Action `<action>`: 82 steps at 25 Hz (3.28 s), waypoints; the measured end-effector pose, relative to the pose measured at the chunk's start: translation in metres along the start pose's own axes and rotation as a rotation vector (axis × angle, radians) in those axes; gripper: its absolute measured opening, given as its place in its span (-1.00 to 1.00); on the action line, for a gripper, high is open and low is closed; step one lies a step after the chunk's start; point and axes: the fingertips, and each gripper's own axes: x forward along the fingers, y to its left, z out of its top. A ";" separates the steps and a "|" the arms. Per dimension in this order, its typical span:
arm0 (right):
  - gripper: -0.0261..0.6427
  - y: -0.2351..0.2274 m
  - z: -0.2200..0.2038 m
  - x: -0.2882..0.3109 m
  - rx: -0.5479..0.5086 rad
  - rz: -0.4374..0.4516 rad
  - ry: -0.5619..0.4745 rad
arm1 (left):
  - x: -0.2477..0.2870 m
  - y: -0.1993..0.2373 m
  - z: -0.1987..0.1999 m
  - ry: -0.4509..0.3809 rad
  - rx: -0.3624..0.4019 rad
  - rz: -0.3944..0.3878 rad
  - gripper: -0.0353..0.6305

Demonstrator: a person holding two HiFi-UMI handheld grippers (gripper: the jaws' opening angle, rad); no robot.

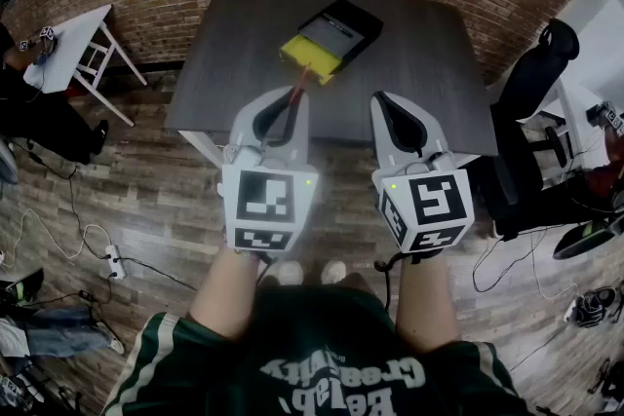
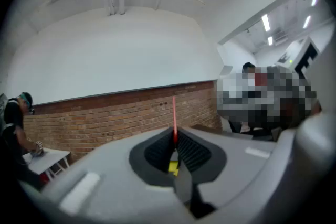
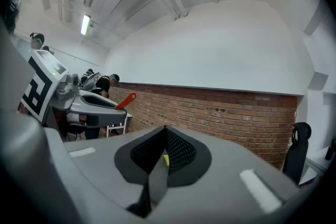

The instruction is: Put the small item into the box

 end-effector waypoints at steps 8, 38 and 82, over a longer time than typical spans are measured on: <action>-0.90 -0.004 -0.001 -0.002 -0.002 0.000 -0.001 | 0.003 -0.005 0.002 -0.005 0.004 -0.004 -0.85; -0.90 0.036 0.006 0.000 0.007 -0.010 -0.018 | -0.034 0.026 -0.002 -0.032 0.007 -0.009 -0.86; -0.91 0.018 0.006 0.060 0.012 0.023 -0.039 | 0.012 0.057 -0.009 -0.040 0.027 -0.018 -0.85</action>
